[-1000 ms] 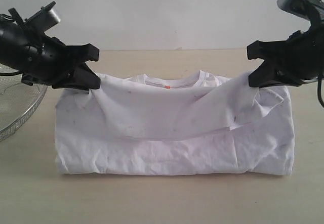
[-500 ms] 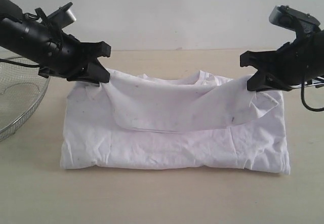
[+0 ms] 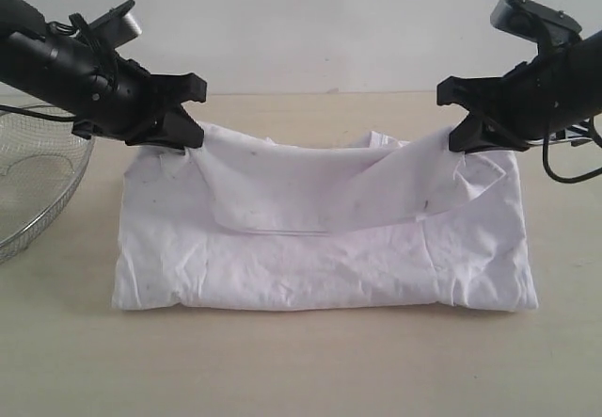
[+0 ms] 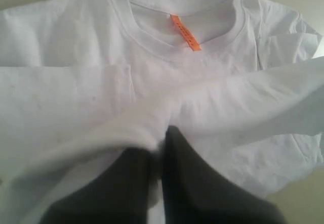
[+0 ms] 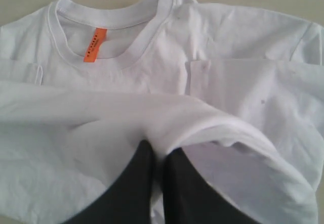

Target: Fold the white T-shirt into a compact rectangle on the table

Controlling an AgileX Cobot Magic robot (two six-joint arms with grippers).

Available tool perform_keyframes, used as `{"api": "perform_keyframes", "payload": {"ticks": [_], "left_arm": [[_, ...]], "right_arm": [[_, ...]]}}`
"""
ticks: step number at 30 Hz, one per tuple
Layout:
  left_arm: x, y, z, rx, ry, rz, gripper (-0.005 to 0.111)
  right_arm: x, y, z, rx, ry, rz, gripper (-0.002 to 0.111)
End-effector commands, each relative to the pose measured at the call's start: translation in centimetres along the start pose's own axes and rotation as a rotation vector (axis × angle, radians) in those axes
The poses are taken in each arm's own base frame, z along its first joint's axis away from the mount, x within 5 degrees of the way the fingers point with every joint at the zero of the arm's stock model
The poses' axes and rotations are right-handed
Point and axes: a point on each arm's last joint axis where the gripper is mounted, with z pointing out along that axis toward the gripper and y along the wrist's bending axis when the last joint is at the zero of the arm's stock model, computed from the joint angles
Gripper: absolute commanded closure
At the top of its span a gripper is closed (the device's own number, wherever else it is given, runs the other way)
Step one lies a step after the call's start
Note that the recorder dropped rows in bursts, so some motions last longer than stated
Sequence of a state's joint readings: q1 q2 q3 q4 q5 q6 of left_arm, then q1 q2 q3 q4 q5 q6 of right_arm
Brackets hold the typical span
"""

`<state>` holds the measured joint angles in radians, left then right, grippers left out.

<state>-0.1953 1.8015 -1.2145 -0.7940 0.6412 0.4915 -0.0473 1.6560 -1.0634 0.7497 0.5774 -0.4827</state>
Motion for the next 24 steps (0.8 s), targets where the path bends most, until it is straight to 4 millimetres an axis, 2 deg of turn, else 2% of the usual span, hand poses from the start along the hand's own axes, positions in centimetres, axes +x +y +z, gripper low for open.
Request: {"api": "perform_keyframes", "payload": {"ticks": [1,8,14,15,16,17,18,19,20,21,22,23,24], "left_arm": [[0.6,-0.4,-0.2,0.049,0.082,-0.014,0.102],[0.4,-1.2,-1.5,0.053,0.053,-0.007,0.102],[0.3,0.4,0.3,-0.005,0.038,-0.038,0.102],[-0.1,0.8,0.5,-0.012,0.028,-0.045,0.098],[-0.3,0.8,0.6,-0.013,0.021,-0.034,0.093],[-0.9,1.0,0.5,-0.020,0.000,-0.009,0.074],[-1.3,1.1,0.4,-0.027,-0.023,-0.009,0.061],[-2.1,1.3,0.1,-0.034,-0.055,-0.007,0.035],[-2.5,1.3,-0.1,-0.038,-0.075,-0.005,0.023],[-3.1,1.5,-0.6,-0.030,-0.074,-0.006,0.016],[-3.3,1.5,-0.9,-0.017,-0.062,-0.005,0.019],[-3.4,1.4,-1.6,0.016,-0.019,-0.004,0.034],[-3.2,1.3,-2.0,0.049,0.043,0.002,0.050]], "right_arm": [[0.2,0.3,-0.2,-0.024,0.041,-0.012,0.109],[0.1,0.9,-1.7,-0.026,0.021,-0.028,0.109],[-0.2,0.4,-1.0,0.000,-0.004,-0.017,0.108],[-0.4,0.1,-0.8,0.017,-0.032,-0.037,0.102],[-0.5,0.1,-0.7,0.018,-0.038,-0.044,0.095],[-0.7,0.0,-0.6,0.024,-0.058,-0.053,0.074],[-0.8,0.0,-0.6,0.022,-0.068,-0.048,0.062],[-1.0,-0.2,-0.4,0.038,-0.090,-0.049,0.035],[-1.0,-0.3,-0.3,0.042,-0.093,-0.051,0.032],[-1.0,-0.4,-0.3,0.047,-0.092,-0.050,0.037],[-0.9,-0.3,-0.3,0.044,-0.082,-0.052,0.043],[-0.5,-0.2,-0.4,0.031,-0.043,-0.069,0.056],[-0.2,-0.2,-0.5,0.036,0.001,-0.098,0.063]]}}
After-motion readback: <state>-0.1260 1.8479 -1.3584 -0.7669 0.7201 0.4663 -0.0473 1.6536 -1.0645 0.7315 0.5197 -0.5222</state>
